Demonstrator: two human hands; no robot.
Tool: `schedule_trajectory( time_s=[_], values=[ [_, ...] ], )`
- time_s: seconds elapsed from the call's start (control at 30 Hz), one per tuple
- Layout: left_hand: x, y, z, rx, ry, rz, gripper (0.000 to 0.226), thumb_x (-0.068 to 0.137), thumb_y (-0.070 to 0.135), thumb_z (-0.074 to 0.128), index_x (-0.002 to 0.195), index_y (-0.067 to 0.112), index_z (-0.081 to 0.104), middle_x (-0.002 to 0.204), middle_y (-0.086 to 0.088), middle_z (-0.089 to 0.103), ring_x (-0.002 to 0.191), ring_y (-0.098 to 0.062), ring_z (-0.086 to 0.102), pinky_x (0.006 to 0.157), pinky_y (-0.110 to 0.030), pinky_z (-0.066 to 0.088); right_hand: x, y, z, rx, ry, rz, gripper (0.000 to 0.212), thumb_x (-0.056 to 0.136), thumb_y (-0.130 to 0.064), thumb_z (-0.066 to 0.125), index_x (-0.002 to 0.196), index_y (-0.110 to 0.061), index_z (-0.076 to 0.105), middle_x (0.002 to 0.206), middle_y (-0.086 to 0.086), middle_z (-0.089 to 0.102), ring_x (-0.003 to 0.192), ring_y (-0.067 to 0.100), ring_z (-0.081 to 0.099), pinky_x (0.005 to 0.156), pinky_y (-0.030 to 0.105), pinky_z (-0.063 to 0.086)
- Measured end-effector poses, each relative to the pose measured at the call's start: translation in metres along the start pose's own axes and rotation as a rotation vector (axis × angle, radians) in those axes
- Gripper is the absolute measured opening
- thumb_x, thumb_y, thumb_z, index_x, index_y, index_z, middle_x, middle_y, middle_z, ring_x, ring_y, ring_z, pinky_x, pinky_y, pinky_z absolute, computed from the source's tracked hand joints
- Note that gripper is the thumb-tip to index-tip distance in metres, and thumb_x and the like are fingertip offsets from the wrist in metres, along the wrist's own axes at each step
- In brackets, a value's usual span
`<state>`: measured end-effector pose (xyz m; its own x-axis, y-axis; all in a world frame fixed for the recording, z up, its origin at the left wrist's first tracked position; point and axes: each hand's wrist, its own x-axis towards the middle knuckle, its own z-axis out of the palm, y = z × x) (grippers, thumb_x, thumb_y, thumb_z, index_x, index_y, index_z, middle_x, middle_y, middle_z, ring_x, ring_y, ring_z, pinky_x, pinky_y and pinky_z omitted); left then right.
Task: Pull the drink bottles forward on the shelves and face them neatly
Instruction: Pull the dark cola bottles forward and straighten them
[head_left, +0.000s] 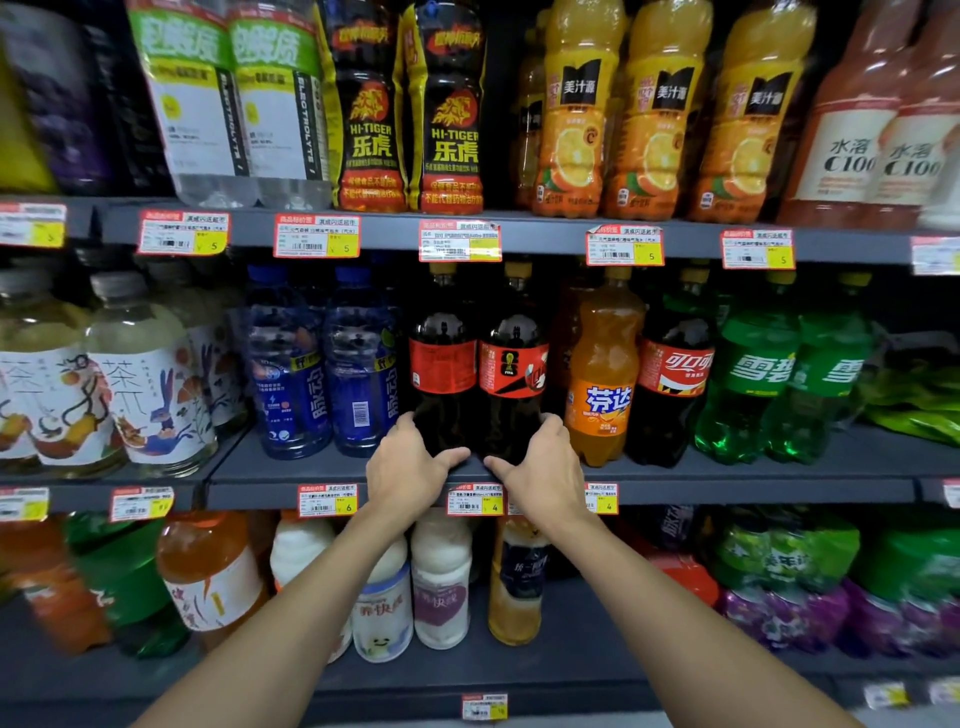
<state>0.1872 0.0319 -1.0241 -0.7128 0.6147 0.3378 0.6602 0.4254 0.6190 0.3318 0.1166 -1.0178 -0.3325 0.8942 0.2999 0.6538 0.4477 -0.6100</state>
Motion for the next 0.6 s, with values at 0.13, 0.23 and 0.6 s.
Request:
schedule_trajectory(
  time_s=[0.13, 0.23, 0.6],
  values=[
    [0.009, -0.019, -0.010, -0.097, -0.158, 0.097, 0.080, 0.079, 0.049, 0.079, 0.144, 0.020, 0.044, 0.122, -0.002, 0.067, 0.114, -0.023, 0.062, 0.093, -0.038, 0.052, -0.002, 0.002, -0.001, -0.010, 0.021, 0.002, 0.090, 0.072, -0.051, 0.086, 0.133, -0.012, 0.033, 0.130, 0.009, 0.050, 0.115, 0.030, 0.059, 0.083, 0.036, 0.052],
    [0.018, -0.028, -0.022, -0.179, -0.345, 0.149, 0.079, 0.081, 0.039, 0.080, 0.148, 0.022, 0.041, 0.132, 0.002, 0.063, 0.120, -0.015, 0.059, 0.098, -0.026, 0.046, 0.002, 0.003, -0.003, -0.047, -0.001, 0.010, 0.105, 0.067, -0.060, 0.085, 0.141, -0.011, 0.027, 0.134, 0.011, 0.047, 0.119, 0.033, 0.058, 0.084, 0.038, 0.051],
    [-0.004, 0.001, -0.002, -0.040, 0.012, 0.030, 0.085, 0.060, 0.082, 0.069, 0.121, 0.026, 0.049, 0.122, 0.004, 0.048, 0.106, -0.019, 0.060, 0.081, -0.040, 0.053, 0.013, 0.017, -0.008, 0.083, -0.125, -0.088, 0.083, 0.074, -0.063, 0.068, 0.139, -0.018, 0.042, 0.131, 0.000, 0.054, 0.118, 0.025, 0.059, 0.091, 0.039, 0.054]
  ],
)
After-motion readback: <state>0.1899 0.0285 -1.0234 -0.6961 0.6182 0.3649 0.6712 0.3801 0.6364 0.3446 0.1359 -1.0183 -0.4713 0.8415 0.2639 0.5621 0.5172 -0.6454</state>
